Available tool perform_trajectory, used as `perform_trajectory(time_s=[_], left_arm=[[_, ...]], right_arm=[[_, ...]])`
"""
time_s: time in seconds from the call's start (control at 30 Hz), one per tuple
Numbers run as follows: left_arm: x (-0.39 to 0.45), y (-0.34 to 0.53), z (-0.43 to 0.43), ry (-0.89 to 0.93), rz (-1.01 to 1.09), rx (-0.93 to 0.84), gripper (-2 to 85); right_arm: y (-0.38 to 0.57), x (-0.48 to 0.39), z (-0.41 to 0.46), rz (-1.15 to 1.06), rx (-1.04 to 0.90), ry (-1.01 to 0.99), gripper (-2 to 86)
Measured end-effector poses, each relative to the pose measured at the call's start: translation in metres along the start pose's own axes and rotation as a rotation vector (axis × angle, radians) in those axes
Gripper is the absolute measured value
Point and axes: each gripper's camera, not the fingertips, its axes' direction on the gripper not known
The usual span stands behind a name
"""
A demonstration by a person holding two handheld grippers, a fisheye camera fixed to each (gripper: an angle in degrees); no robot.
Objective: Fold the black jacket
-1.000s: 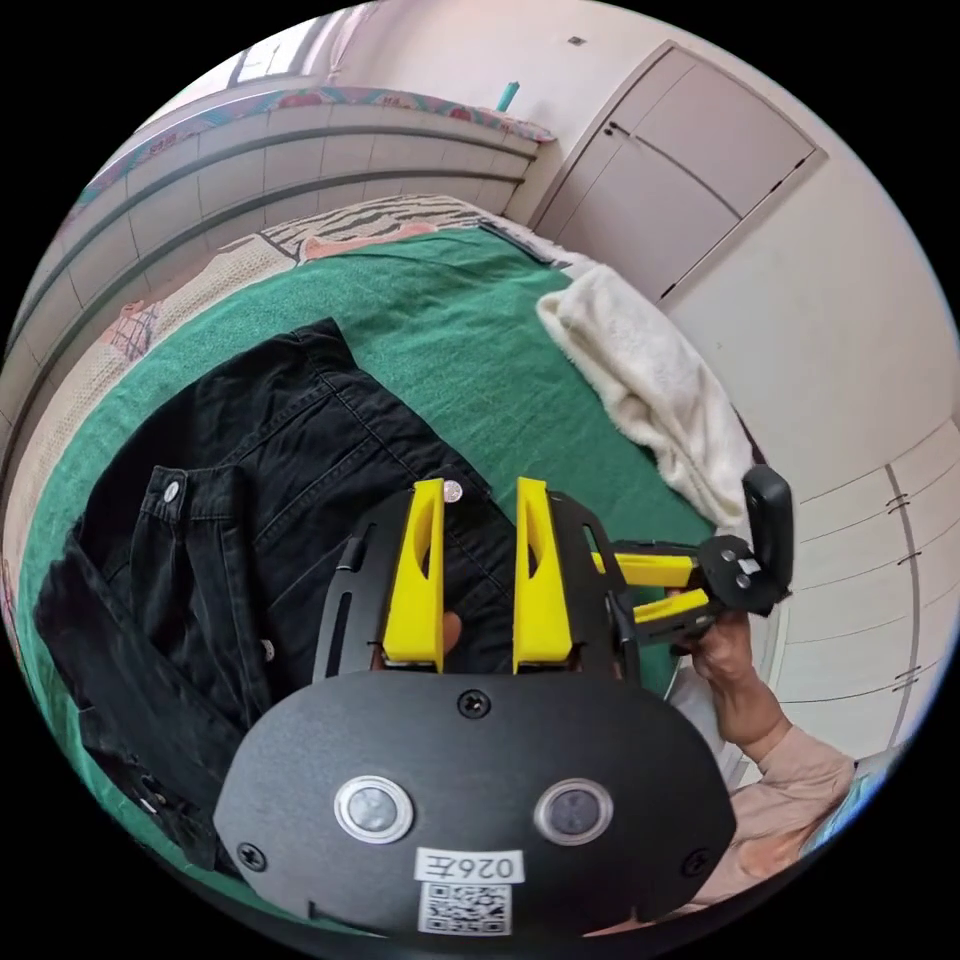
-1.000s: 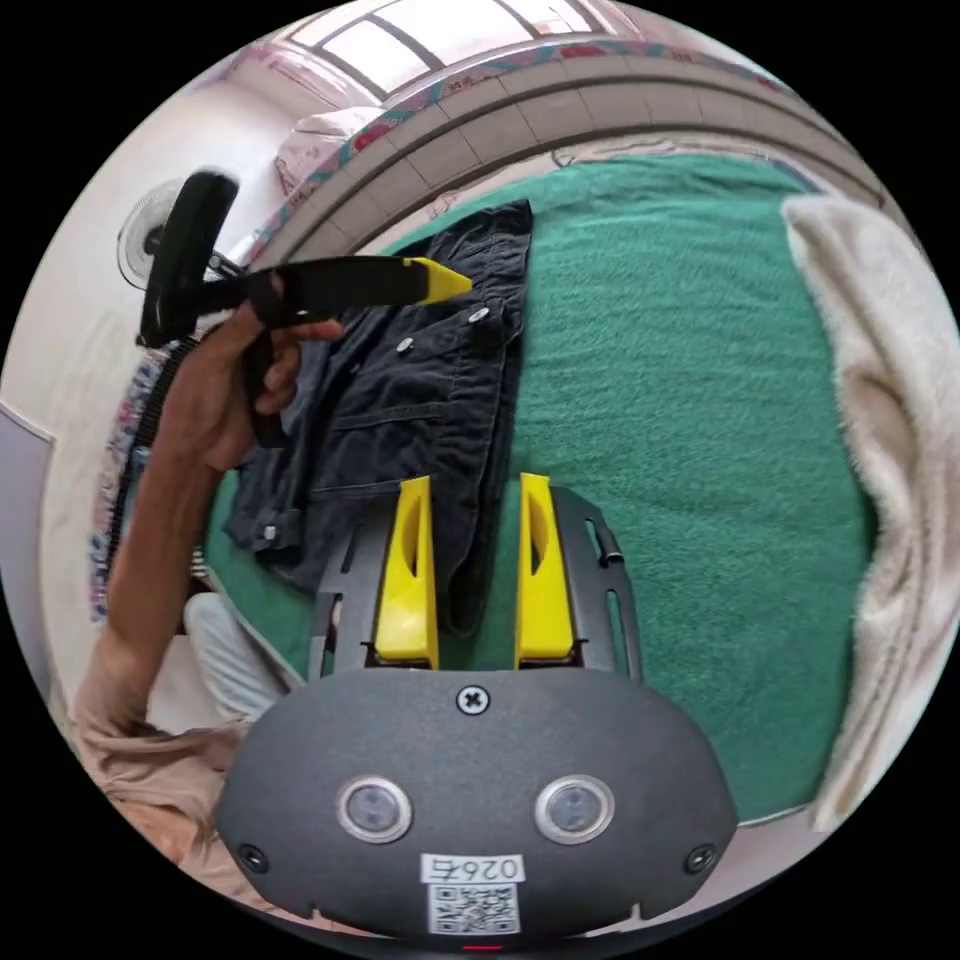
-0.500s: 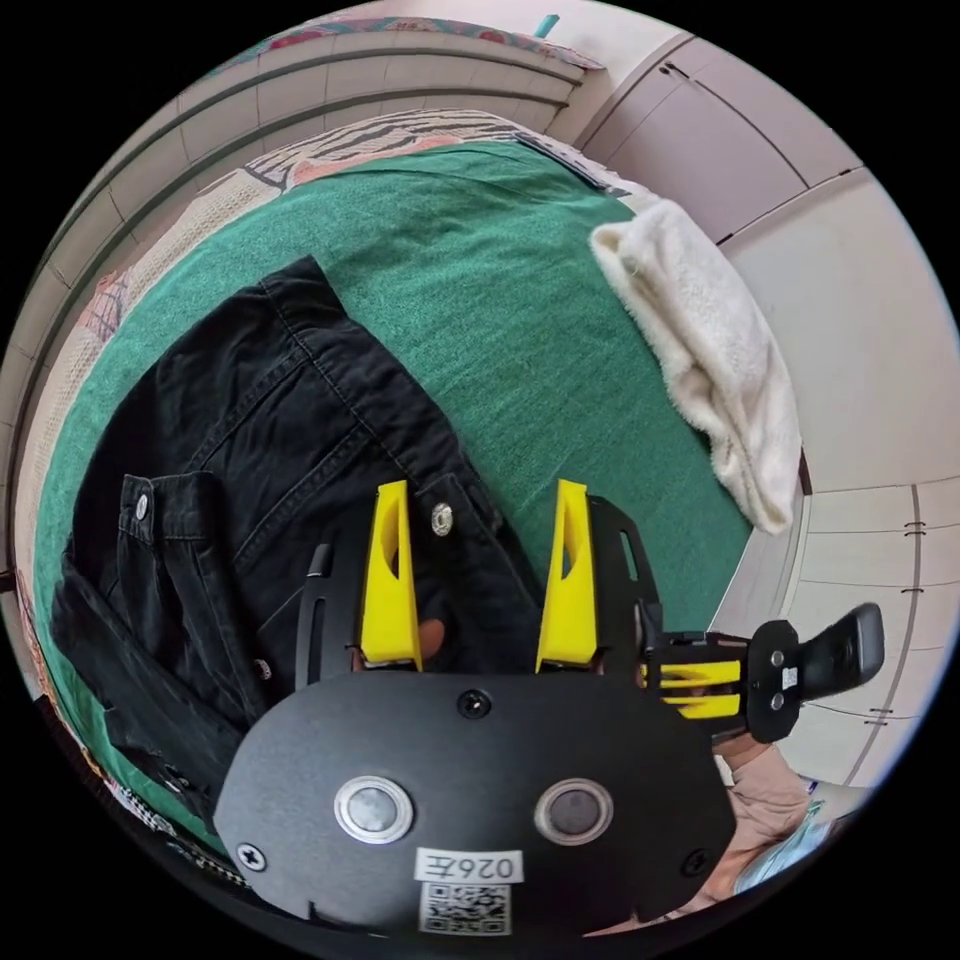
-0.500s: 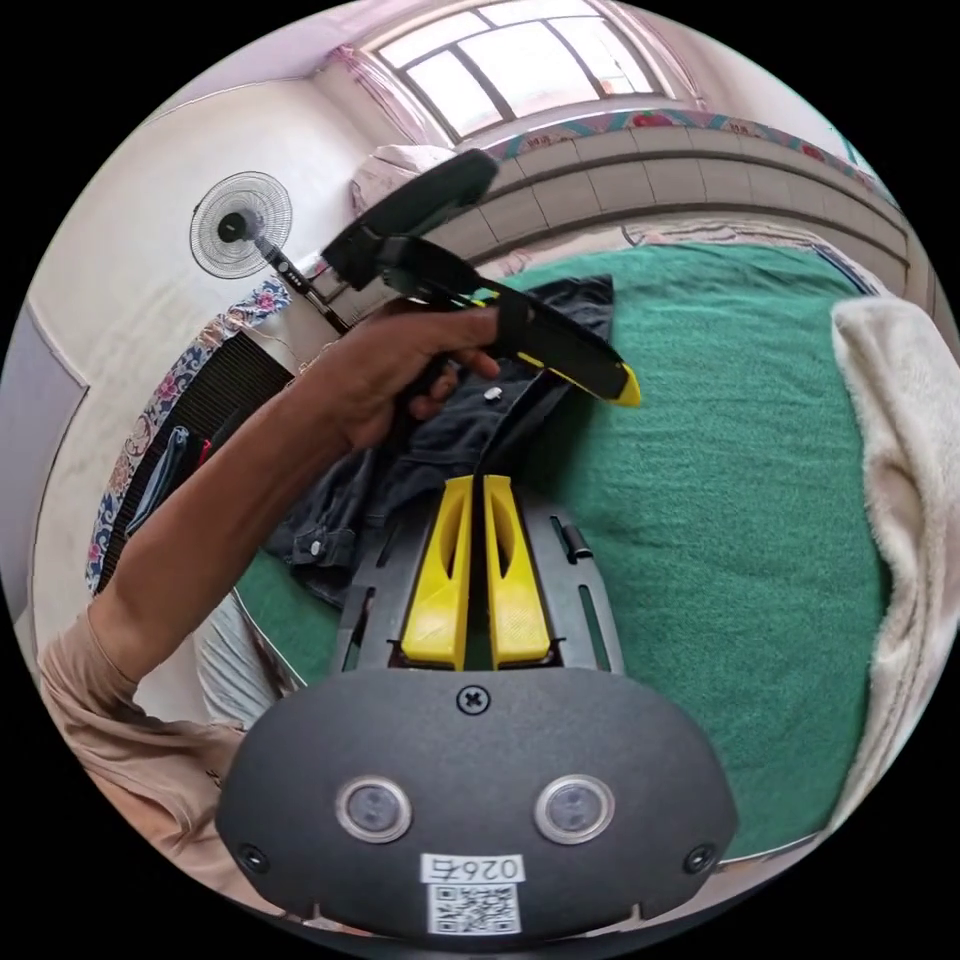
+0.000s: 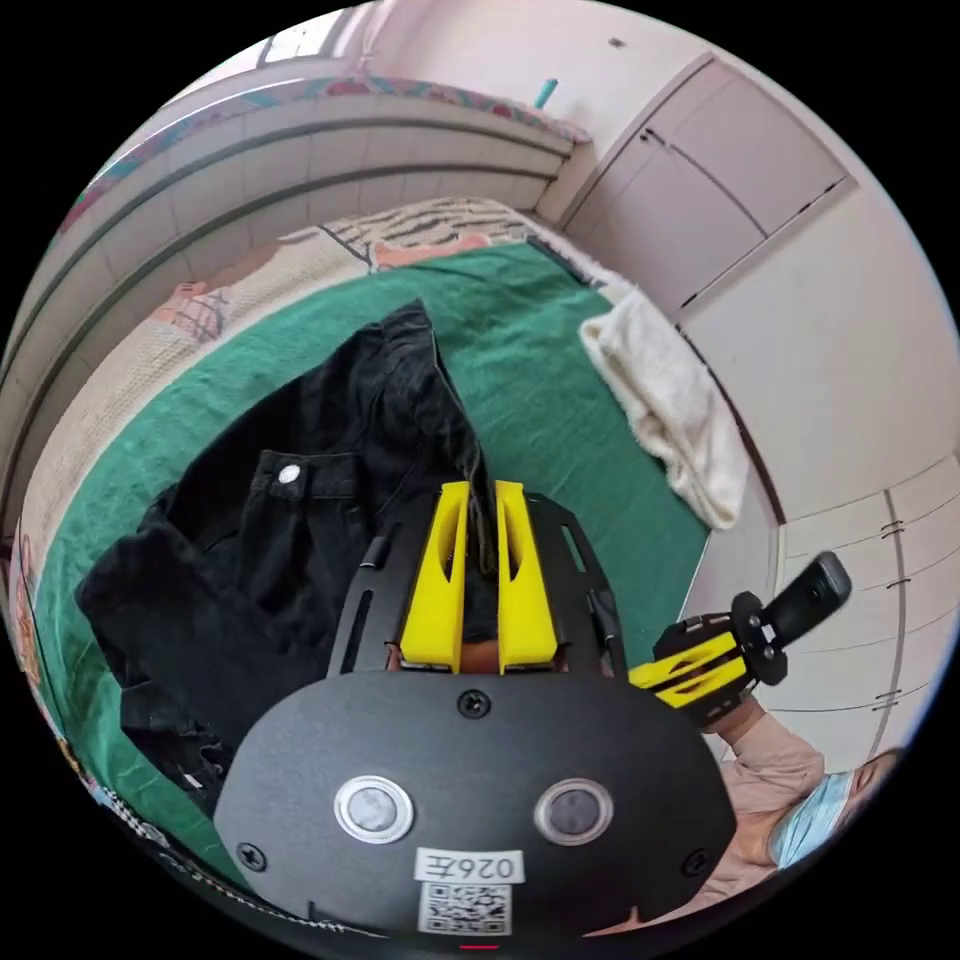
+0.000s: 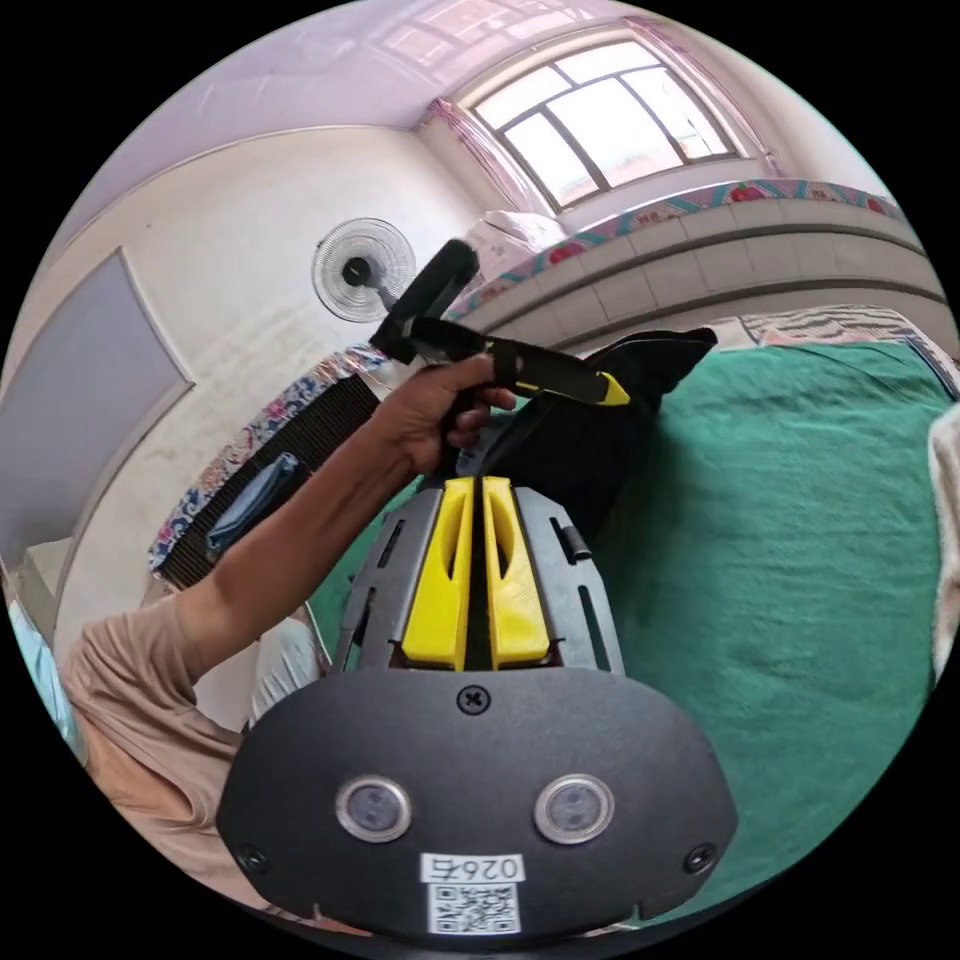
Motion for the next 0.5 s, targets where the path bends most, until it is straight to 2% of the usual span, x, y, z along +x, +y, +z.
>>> perform_trajectory(time_s=[0.1, 0.23, 0.37, 0.5], left_arm=[[-0.064, 0.057, -0.061, 0.054, -0.069, 0.124, 5.1], [-0.165, 0.152, -0.113, 0.086, -0.198, 0.222, 5.1], [-0.253, 0.23, -0.112, 0.124, -0.333, 0.209, 5.0], [-0.328, 0.298, -0.083, 0.256, -0.471, 0.212, 5.0]], right_arm=[[0.006, -0.034, 0.018, -0.045, 0.012, -0.087, -1.1], [0.03, -0.092, 0.107, -0.118, -0.114, -0.161, -1.1], [0.096, -0.114, 0.217, -0.115, -0.324, -0.161, -1.2], [0.154, -0.079, 0.26, -0.039, -0.416, -0.243, -0.6]])
